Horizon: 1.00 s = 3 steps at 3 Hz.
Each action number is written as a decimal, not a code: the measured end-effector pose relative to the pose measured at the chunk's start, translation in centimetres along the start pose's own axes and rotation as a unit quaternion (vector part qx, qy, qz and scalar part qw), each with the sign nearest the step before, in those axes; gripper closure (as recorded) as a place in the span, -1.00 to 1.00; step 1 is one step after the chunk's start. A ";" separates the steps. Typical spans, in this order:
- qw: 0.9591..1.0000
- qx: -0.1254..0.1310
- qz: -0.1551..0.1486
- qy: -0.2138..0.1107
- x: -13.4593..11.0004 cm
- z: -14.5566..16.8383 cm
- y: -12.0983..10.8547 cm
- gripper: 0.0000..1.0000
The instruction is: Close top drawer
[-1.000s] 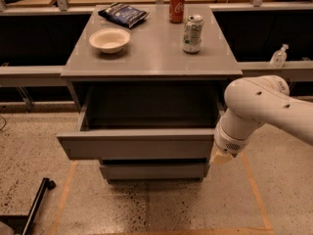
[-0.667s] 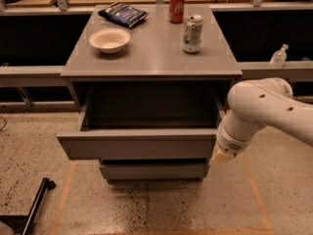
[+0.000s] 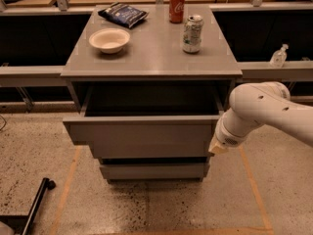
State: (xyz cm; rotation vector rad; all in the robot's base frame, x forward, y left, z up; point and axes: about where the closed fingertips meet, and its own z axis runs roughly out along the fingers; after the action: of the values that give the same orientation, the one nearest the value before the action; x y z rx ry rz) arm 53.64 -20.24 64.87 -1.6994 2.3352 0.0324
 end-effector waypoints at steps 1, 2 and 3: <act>1.000 0.025 0.011 -0.008 0.1 0.6 -1.0 1.00; 0.998 0.049 0.006 -0.030 -0.5 3.7 -5.8 1.00; 0.998 0.052 0.007 -0.035 -0.7 4.3 -6.5 1.00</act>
Offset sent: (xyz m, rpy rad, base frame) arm 0.1152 -0.0109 -0.0410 0.0530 -0.1665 -0.0180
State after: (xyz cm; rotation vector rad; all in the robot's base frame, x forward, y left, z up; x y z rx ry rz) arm 60.79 -20.96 61.73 -1.6062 2.2573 -0.0247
